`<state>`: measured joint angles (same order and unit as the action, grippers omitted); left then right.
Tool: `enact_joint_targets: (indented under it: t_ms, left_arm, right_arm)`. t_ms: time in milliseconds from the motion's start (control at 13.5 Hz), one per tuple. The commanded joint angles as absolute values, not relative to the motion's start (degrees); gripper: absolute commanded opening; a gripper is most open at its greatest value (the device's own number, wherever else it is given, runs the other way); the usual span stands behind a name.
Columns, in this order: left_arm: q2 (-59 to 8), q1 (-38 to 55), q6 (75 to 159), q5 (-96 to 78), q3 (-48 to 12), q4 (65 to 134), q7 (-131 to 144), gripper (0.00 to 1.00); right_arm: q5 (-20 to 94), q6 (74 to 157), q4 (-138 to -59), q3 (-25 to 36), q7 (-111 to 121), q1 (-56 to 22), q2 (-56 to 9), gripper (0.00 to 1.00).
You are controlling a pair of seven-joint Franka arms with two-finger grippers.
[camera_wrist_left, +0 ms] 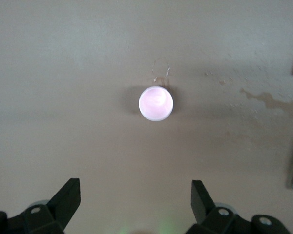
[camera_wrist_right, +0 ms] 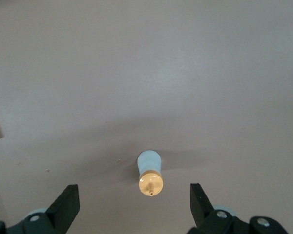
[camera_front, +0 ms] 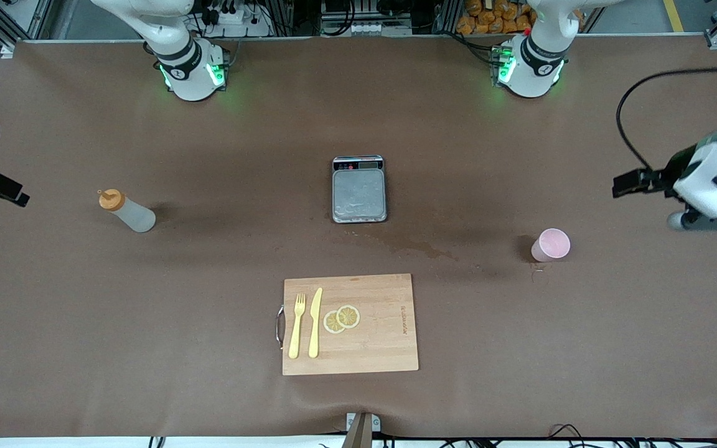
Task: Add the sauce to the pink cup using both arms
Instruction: 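Reach the left gripper down to the pink cup and grasp it, then carry the pink cup onto the scale while the right gripper reaches the bottle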
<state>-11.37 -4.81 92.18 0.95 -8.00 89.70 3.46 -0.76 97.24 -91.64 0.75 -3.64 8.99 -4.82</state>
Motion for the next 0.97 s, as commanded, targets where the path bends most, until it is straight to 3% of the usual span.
enact_joint_targets:
  t_ms: [0, 372, 892]
  left_arm:
    - [-12.3, -6.33, 103.4, 2.02, -8.26, 98.13, 3.43, 1.0]
    - [-14.49, -6.42, 118.36, 2.11, -8.26, 109.5, 4.13, 1.0]
    - [-22.58, -8.17, 125.59, 2.11, -8.35, 111.79, 4.13, 1.0]
  right_arm:
    - [0.0, 97.47, -91.23, 0.26, -3.34, 10.11, -5.97, 1.0]
    - [0.88, 97.56, -91.23, 0.18, -3.69, 12.74, -9.23, 1.0]
    - [5.52, 91.5, -91.06, 0.18, -18.98, 15.81, -11.51, 1.0]
